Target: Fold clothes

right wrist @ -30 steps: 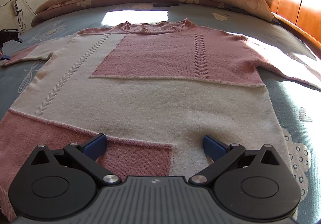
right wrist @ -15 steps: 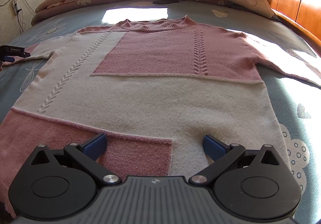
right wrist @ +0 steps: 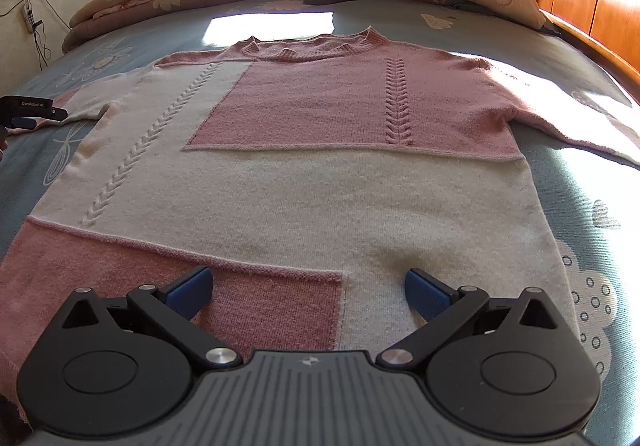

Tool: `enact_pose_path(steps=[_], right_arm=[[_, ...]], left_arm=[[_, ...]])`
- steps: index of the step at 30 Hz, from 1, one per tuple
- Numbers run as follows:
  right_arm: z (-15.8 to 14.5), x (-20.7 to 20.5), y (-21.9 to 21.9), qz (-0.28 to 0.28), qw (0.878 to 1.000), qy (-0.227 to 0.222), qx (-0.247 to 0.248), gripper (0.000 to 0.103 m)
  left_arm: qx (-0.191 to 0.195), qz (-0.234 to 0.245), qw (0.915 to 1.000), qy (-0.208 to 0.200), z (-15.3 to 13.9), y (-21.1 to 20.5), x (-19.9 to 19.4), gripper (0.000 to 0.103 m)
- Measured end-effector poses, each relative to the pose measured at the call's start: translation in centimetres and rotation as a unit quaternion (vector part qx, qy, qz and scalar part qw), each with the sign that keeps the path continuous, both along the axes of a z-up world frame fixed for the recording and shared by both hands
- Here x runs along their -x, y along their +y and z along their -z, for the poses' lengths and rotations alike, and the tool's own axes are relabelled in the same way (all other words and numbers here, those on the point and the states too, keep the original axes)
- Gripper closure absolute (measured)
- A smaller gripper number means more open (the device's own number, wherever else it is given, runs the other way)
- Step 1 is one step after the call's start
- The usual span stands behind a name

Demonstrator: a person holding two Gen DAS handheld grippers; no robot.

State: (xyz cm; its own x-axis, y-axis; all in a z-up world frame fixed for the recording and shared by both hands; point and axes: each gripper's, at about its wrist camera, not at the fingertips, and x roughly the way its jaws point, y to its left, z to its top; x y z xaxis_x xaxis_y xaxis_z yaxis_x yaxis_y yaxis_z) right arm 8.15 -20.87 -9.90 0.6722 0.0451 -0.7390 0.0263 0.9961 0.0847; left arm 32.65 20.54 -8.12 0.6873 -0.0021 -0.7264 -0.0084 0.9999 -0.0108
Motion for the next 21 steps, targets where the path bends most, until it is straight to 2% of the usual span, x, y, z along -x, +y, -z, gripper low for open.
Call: enact_pose_path(steps=[4,8,12,15,21], right_arm=[[-0.1,0.0,-0.2,0.003,1.0,0.0,-0.011,0.0],[-0.1,0.1,-0.2,0.003,1.0,0.002,-0.011,0.0],[-0.2,0.1,-0.4,0.002,1.0,0.004,-0.013,0.0],[-0.3,0.1,-0.5,0.002,1.0,0.006,-0.018,0.0],[-0.5,0.3,-1.0,0.004,0.999,0.008,-0.035,0.0]], left_arm=[[0.013,0.029,0.9991,-0.027,-2.1,-1.6,0.4,0.01],[0.022,0.072,0.9968,-0.027,-2.1,-4.9,-0.6,0.01],[0.003,0.093,0.9956,-0.002,-0.3,-7.1,-1.0,0.01],[-0.025,0.1,0.9946,-0.006,0.5,-7.2,0.0,0.01],[-0.031,0.114,0.9928,-0.018,-1.5,-8.0,0.6,0.01]])
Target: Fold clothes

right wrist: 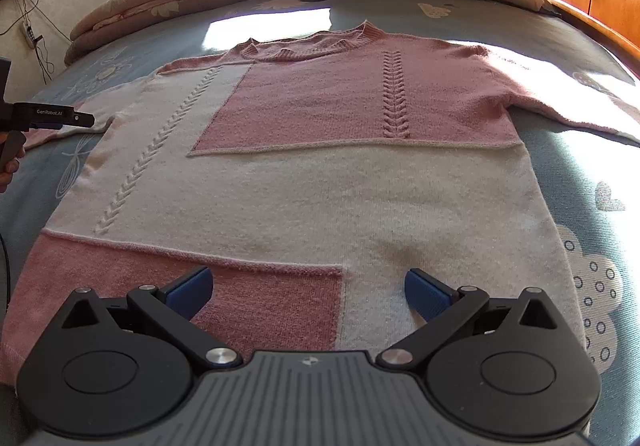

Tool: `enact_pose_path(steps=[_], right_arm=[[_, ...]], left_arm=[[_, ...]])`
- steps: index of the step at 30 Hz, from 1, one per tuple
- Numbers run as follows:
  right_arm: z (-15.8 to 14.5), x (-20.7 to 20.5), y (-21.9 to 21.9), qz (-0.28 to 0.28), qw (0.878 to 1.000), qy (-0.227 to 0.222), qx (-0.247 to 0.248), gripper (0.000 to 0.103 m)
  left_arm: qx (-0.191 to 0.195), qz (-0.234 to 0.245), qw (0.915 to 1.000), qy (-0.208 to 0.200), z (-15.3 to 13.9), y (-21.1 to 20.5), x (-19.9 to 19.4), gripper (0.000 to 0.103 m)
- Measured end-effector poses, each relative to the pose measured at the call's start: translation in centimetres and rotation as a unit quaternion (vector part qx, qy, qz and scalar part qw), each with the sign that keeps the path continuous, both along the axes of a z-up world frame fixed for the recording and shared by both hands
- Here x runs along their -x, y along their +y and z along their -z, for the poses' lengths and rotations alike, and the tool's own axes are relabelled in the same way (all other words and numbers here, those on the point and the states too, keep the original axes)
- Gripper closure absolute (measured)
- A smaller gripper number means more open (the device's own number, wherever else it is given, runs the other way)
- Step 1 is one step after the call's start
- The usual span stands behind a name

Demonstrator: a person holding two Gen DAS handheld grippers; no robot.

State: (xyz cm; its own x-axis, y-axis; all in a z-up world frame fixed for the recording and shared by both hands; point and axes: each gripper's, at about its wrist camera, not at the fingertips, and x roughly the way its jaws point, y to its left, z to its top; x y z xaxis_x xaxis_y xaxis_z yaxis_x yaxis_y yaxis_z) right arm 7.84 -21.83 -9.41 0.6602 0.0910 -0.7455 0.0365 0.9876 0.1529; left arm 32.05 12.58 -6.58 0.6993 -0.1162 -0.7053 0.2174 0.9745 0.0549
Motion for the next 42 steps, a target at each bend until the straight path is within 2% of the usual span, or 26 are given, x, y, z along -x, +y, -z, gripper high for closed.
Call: enact_pose_path(steps=[6,12,16,19,25,28,35,38,42], right_arm=[[0.0,-0.1,0.1,0.0,1.0,0.002,-0.002,0.0],[-0.1,0.0,0.0,-0.001,1.0,0.003,-0.005,0.0],[-0.2,0.1,0.1,-0.002,1.0,0.005,-0.005,0.0],[-0.2,0.1,0.1,-0.003,1.0,0.006,-0.007,0.0],[-0.2,0.2,-0.1,-0.004,1.0,0.007,-0.009,0.0],[-0.3,0.2,-0.1,-0.003,1.0,0.006,-0.013,0.0],[-0.4,0.4,-0.5,-0.001,1.0,0.006,-0.028,0.0],[-0.5,0.4,-0.8,-0.001,0.999,0.007,-0.035,0.0],[-0.6,0.4,-1.2,0.0,0.999,0.007,-0.046,0.0]], left_arm=[[0.018,0.004,0.9998,-0.005,0.2,-2.4,-1.8,0.01],[0.055,0.02,0.9981,-0.02,0.5,-4.1,-0.9,0.01],[0.021,0.033,0.9992,-0.011,1.2,-5.6,-1.0,0.01],[0.018,0.022,0.9995,0.013,2.6,-5.2,-1.2,0.01],[0.043,0.022,0.9988,0.008,0.8,-5.7,1.5,0.01],[0.022,0.039,0.9989,0.011,0.6,-7.0,3.6,0.01],[-0.005,0.002,0.9993,0.038,2.0,-6.4,6.4,0.01],[0.007,-0.023,0.9981,0.057,1.5,-5.7,7.2,0.01],[0.016,-0.032,0.9983,0.045,0.6,-6.0,8.1,0.01]])
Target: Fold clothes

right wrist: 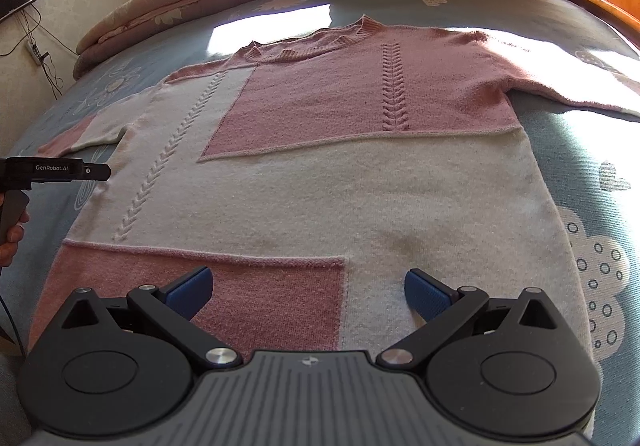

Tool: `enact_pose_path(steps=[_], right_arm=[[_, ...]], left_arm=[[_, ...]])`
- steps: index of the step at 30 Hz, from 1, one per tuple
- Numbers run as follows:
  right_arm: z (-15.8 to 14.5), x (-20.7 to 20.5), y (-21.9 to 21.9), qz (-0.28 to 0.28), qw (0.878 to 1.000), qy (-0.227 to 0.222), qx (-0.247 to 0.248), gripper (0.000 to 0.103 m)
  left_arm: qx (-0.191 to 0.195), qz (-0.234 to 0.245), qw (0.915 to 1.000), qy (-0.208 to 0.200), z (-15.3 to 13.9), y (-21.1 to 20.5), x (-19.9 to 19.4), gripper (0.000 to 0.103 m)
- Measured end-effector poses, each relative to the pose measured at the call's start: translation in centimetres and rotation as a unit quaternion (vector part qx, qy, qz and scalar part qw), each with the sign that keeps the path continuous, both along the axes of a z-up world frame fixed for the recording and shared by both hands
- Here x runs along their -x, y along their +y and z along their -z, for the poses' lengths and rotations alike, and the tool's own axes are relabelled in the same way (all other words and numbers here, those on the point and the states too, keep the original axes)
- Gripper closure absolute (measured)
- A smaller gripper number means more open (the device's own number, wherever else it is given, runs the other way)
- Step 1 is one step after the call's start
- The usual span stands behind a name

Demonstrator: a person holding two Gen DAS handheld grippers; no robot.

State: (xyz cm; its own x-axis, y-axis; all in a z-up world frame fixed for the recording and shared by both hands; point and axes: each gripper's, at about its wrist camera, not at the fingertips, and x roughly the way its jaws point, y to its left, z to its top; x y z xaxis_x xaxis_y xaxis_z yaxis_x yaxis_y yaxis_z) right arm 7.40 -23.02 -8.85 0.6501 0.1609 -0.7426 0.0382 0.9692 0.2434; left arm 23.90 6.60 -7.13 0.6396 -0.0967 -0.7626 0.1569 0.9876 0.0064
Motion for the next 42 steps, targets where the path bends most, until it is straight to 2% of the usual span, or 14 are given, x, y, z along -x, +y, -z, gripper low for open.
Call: enact_pose_path(steps=[3,7,17,19,21,24,28,31,35,38,42], right_arm=[[0.1,-0.1,-0.1,-0.002,1.0,0.001,0.0,0.0],[0.2,-0.3,0.1,0.0,1.0,0.0,0.007,0.0],[0.4,-0.2,0.6,-0.004,1.0,-0.005,0.028,0.0],[0.4,-0.3,0.6,-0.003,1.0,-0.006,0.031,0.0],[0.5,-0.4,0.7,-0.001,0.999,-0.007,0.032,0.0],[0.6,-0.5,0.9,0.0,0.999,-0.011,0.039,0.0],[0.8,-0.7,1.2,-0.004,0.998,-0.014,0.058,0.0],[0.9,-0.8,1.3,-0.005,0.998,-0.014,0.064,0.0],[0.9,-0.9,1.3,-0.005,0.998,-0.013,0.066,0.0],[0.9,-0.9,1.5,-0.004,0.998,-0.013,0.068,0.0],[1.0,-0.9,1.7,-0.006,0.997,-0.014,0.076,0.0]], left_arm=[[0.006,-0.011,0.9999,0.003,0.1,-0.4,0.1,0.01],[-0.006,-0.025,0.9996,0.015,1.3,-0.7,0.9,0.01],[-0.006,-0.043,0.9982,0.041,0.9,1.5,4.5,0.01],[-0.012,-0.041,0.9986,0.03,0.3,1.2,4.5,0.01],[-0.005,-0.043,0.999,0.01,-0.6,0.7,3.8,0.01],[0.005,-0.053,0.9985,0.011,-0.6,0.0,1.8,0.01],[-0.027,-0.069,0.9969,0.028,1.1,-0.5,0.5,0.009],[0.001,-0.082,0.9962,0.03,1.4,0.5,1.4,0.009],[0.011,-0.075,0.9961,0.045,0.6,0.9,3.3,0.009],[0.033,-0.055,0.9972,0.039,-0.2,0.7,4.6,0.009],[-0.01,-0.055,0.997,0.053,0.7,0.0,5.3,0.009]])
